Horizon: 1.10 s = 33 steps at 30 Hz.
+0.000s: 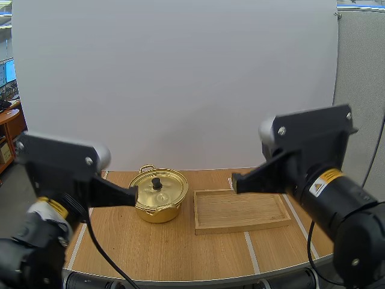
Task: Open the pot, put the grape inside, and close it
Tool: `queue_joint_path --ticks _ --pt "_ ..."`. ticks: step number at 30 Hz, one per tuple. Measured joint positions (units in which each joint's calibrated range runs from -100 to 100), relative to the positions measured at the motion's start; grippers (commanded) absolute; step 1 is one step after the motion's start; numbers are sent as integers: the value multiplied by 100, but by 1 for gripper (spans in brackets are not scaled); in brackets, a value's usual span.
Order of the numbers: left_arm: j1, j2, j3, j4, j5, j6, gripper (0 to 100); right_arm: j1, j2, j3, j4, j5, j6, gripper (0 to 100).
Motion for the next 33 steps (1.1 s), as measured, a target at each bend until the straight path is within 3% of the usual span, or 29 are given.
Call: queue_joint_path --ticks 6,15,23,33 --pt "0 0 1108 0 -1398 0 0 0 0 723 -300 -301 0 0" --pt "0 0 2054 0 -3311 -14 0 0 11 2160 -345 -2134 0 0" --pt "0 0 2071 0 -2810 -156 0 0 0 3011 -240 -2640 111 0" --pt "0 0 2076 0 -1274 -190 0 0 0 3088 35 -2162 130 0"
